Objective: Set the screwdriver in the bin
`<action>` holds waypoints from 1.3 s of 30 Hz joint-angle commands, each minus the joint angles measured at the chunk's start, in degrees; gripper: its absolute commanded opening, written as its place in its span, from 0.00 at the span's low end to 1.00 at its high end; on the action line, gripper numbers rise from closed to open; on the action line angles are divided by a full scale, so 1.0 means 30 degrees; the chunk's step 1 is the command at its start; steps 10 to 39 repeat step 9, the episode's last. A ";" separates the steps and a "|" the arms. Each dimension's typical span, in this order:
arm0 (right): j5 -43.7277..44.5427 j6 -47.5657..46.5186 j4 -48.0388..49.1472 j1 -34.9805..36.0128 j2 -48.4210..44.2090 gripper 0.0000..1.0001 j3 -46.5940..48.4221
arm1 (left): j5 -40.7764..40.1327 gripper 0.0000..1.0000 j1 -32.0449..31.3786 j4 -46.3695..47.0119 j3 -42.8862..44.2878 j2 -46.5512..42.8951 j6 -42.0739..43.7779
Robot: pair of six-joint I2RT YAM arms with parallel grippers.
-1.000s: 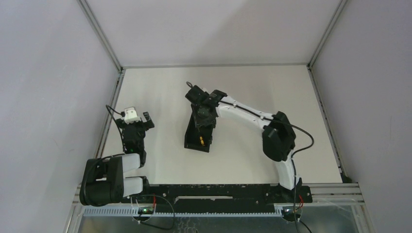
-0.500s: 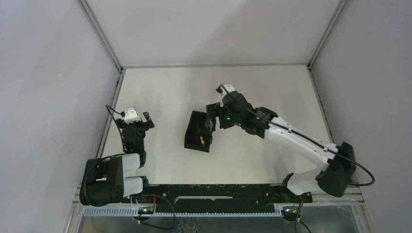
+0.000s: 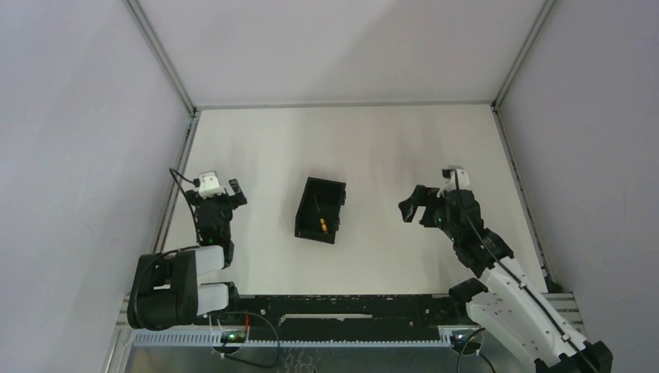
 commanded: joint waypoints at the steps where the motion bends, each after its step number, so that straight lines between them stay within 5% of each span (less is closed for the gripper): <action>1: -0.0107 0.0699 0.1017 -0.1361 -0.1643 1.00 -0.2234 | -0.0083 1.00 -0.0085 0.0754 0.0807 -0.0016 0.0336; 8: 0.0263 0.1576 0.1596 -0.2007 -0.3387 1.00 -0.4625 | -0.0094 1.00 -0.0092 0.0758 0.0797 -0.0002 0.0336; 39: 0.0551 0.1760 0.1518 -0.2041 -0.3579 1.00 -0.4683 | -0.0088 1.00 -0.0099 0.0758 0.0795 -0.0014 0.0336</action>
